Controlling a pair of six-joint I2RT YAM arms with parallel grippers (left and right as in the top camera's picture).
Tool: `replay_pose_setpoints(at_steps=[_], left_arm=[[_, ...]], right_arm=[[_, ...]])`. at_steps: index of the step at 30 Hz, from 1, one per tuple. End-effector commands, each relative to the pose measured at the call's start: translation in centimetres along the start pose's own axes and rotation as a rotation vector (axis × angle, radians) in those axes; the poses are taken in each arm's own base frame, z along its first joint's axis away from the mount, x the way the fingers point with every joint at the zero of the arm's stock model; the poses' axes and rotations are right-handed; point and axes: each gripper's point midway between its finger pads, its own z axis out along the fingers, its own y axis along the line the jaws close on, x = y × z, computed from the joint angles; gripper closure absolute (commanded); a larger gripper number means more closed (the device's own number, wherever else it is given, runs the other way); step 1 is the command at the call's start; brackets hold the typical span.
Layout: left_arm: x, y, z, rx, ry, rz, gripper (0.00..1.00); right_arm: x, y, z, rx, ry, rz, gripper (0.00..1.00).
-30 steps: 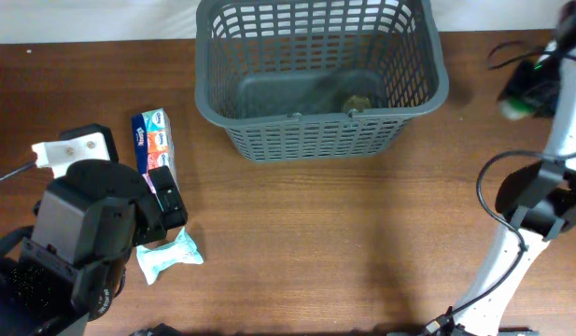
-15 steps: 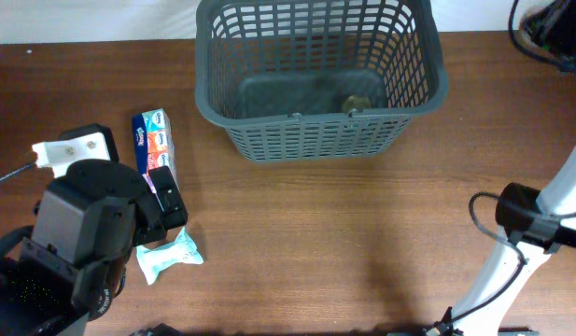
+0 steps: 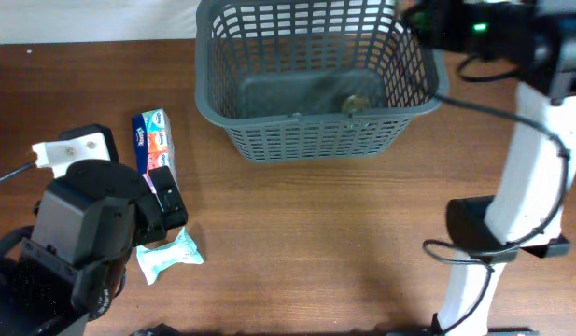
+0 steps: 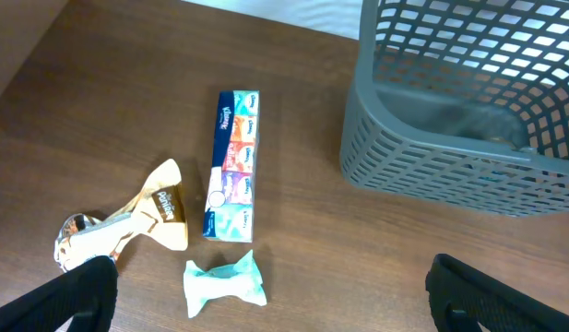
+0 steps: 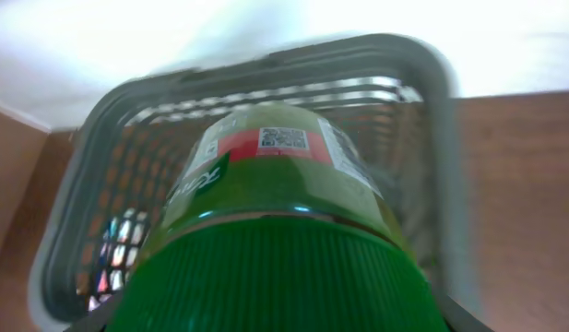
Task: Pack container
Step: 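Lift the green jar and carry it over the basket, then lower the green jar into the basket and open the right gripper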
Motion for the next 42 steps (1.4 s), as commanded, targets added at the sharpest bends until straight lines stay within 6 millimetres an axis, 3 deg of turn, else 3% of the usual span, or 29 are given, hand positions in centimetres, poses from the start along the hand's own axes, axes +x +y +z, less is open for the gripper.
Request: replay_pose_setpoints(at_steps=[1, 4, 10, 15, 20, 28, 31, 36, 38, 42], left_arm=[[0.0, 0.1, 0.1, -0.006, 0.002, 0.013, 0.00], [0.0, 0.1, 0.1, -0.005, 0.002, 0.013, 0.00], [0.0, 0.1, 0.1, -0.005, 0.002, 0.013, 0.01], [0.0, 0.1, 0.1, -0.005, 0.002, 0.013, 0.00], [0.0, 0.1, 0.1, -0.006, 0.002, 0.013, 0.00], [0.0, 0.1, 0.1, -0.005, 0.002, 0.013, 0.00], [0.0, 0.1, 0.1, -0.005, 0.002, 0.013, 0.00], [0.0, 0.1, 0.1, -0.005, 0.002, 0.013, 0.00], [0.0, 0.1, 0.1, -0.006, 0.002, 0.013, 0.00], [0.0, 0.1, 0.1, -0.006, 0.002, 0.013, 0.00]], right_arm=[[0.5, 1.7, 2.0, 0.007, 0.021, -0.062, 0.96], [1.3, 2.1, 4.5, 0.042, 0.057, -0.085, 0.96], [3.2, -0.3, 10.7, 0.152, 0.162, -0.088, 0.96], [7.4, -2.5, 16.3, 0.192, 0.326, -0.069, 0.96], [11.6, -4.3, 20.0, 0.223, 0.457, -0.055, 0.96], [17.1, -6.6, 23.1, 0.256, 0.598, -0.037, 0.95], [18.6, -7.1, 23.7, 0.264, 0.632, -0.033, 0.85], [19.2, -7.3, 23.9, 0.268, 0.647, -0.032, 0.71], [19.1, -7.3, 23.9, 0.267, 0.643, -0.032, 0.60], [19.0, -7.3, 24.0, 0.265, 0.636, -0.033, 0.57]])
